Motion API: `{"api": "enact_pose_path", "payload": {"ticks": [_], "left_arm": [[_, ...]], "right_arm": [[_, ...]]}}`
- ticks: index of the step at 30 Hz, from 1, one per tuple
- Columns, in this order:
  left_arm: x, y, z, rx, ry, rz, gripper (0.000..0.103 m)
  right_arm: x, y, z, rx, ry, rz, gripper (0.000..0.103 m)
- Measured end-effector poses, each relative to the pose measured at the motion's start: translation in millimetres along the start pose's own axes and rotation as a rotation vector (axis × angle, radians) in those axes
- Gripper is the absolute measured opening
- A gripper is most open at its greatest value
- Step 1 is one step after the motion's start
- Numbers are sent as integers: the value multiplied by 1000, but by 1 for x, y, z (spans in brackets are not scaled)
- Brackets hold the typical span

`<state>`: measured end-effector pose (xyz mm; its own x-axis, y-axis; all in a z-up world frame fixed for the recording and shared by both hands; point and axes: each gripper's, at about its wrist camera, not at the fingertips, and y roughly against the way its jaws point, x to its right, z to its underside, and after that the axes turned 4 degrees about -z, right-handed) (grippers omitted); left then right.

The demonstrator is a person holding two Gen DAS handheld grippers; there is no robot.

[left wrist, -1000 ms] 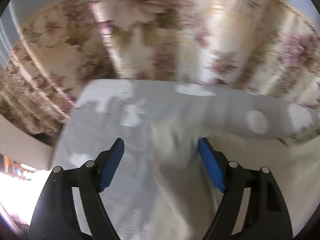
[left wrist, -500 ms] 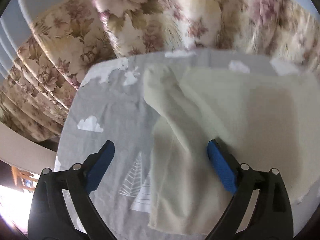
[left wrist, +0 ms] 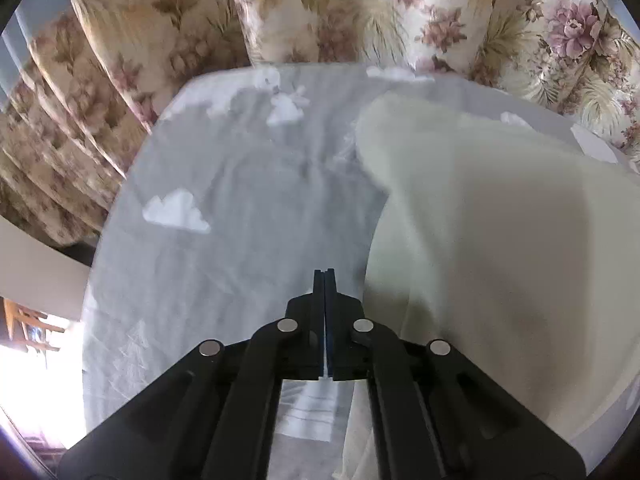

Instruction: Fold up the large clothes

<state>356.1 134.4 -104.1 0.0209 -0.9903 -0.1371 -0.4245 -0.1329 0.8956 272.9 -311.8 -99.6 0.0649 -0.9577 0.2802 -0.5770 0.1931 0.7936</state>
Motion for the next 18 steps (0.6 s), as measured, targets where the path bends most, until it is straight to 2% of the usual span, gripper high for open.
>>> {"api": "enact_pose_path", "payload": {"ticks": [1,2,3,4,5,6,7,9,10,11,12,13,17,18], "left_arm": [[-1,1,0,8,9,-13,1],[-5,4,-1,20,20,-13,3],[-9,8,-3,28,29,2,16],[-13,13,-3,40,41,16,26],[-18,24,-1,68,55,12,55],[-20,29,0,85,53,10,78],[-18,36,2,107,44,16,83],[-9,45,8,121,10,77,85],[-4,46,9,115,0,112,85],[3,44,9,105,-9,146,86],[11,42,10,97,-20,157,86],[17,38,11,90,-29,155,86],[36,20,17,61,-53,148,84],[37,17,20,58,-50,162,74]], "right_arm": [[1,-4,-3,0,7,37,3],[4,-10,-5,2,20,116,0],[11,-18,-8,-2,26,204,0],[17,-22,-8,-4,13,227,0],[36,-25,-7,-30,-54,177,0],[54,-24,-5,-42,-135,52,0],[65,-17,-3,-15,-186,-38,1],[86,10,2,87,-293,-287,3],[91,17,3,112,-330,-362,8],[96,22,3,129,-376,-441,34],[97,23,2,123,-407,-501,67],[94,22,0,113,-418,-527,72],[75,8,-1,57,-404,-531,72],[69,3,-1,46,-410,-527,72]]}}
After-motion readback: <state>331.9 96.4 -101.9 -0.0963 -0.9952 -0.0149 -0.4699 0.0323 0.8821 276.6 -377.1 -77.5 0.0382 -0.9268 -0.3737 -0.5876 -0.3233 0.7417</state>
